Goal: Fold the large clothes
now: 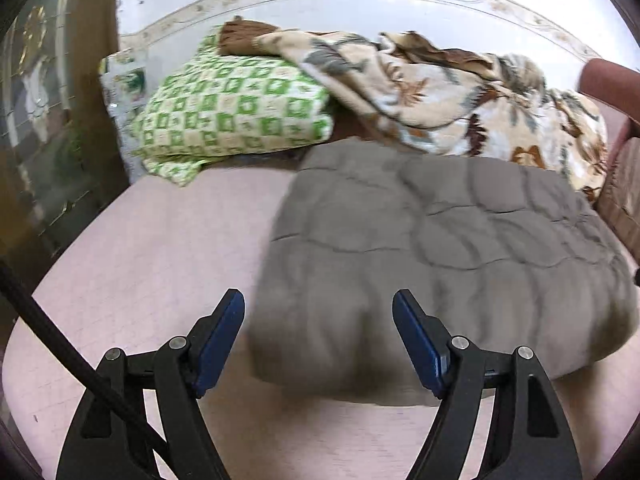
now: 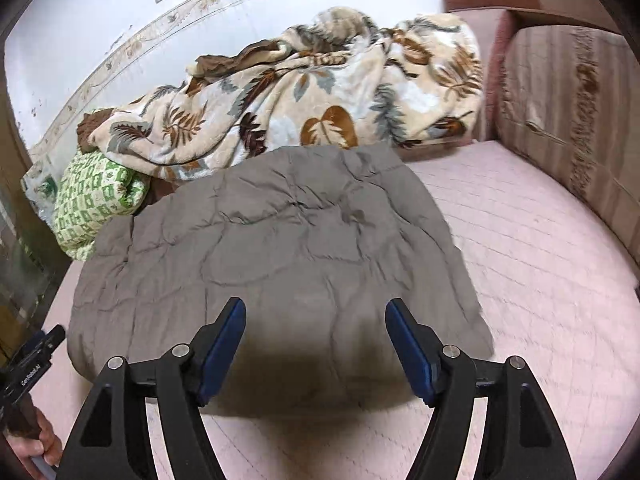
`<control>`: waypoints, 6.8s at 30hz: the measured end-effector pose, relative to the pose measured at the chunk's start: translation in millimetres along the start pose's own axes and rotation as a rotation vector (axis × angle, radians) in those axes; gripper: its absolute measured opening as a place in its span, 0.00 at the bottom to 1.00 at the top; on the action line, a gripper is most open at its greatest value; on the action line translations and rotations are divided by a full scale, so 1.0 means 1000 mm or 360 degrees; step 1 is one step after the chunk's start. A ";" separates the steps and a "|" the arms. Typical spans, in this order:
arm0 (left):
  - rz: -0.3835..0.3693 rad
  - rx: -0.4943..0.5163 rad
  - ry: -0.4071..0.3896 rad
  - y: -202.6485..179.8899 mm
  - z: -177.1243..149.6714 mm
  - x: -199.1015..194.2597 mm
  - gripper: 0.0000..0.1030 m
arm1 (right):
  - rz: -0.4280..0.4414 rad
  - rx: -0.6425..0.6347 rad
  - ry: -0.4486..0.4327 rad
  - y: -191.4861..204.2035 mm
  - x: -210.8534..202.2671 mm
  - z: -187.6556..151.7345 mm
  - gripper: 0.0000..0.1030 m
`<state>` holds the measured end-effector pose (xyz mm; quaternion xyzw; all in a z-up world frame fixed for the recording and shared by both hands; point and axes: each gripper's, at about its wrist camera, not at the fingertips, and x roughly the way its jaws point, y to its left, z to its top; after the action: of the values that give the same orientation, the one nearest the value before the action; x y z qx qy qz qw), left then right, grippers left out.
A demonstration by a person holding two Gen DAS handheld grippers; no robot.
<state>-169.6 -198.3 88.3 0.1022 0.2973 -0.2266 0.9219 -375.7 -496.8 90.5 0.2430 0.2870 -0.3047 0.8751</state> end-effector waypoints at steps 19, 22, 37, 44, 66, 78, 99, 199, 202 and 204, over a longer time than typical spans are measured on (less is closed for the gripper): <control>-0.0100 -0.0225 0.0408 0.021 -0.001 0.091 0.75 | -0.0091 -0.0105 0.0302 0.010 0.087 -0.006 0.80; -0.0155 -0.0327 0.0379 0.035 0.006 0.078 0.75 | 0.0045 0.0045 0.0255 -0.005 0.070 -0.003 0.80; -0.0454 -0.0919 0.0558 0.121 -0.012 0.064 0.75 | 0.0235 0.0810 0.0183 -0.136 0.007 -0.016 0.81; -0.0580 -0.1054 0.0717 0.112 -0.031 0.079 0.75 | 0.0365 0.1058 0.0285 -0.146 0.025 -0.035 0.83; -0.0578 -0.0867 0.0627 0.058 -0.026 0.100 0.59 | 0.0317 0.1175 0.0265 -0.137 0.072 -0.041 0.67; 0.0033 0.0096 0.0207 -0.022 0.002 0.059 0.39 | -0.0472 -0.0349 0.0035 -0.007 0.037 -0.010 0.40; 0.0017 0.0124 -0.0030 -0.009 0.014 -0.030 0.38 | -0.0729 -0.0915 -0.0305 0.054 -0.033 -0.022 0.38; -0.0137 0.0152 0.0097 -0.051 -0.111 -0.105 0.82 | 0.0104 -0.0403 0.0122 0.072 -0.092 -0.126 0.82; -0.0130 0.0177 0.0123 -0.054 -0.119 -0.106 0.83 | 0.0073 -0.0405 0.0136 0.065 -0.097 -0.136 0.82; -0.0135 0.0167 0.0151 -0.056 -0.121 -0.104 0.83 | 0.0034 -0.0408 0.0182 0.062 -0.089 -0.141 0.82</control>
<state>-331.7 -171.0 49.9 0.1482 0.3324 -0.2757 0.8897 -442.2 -334.2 63.1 0.1494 0.3703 -0.2418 0.8844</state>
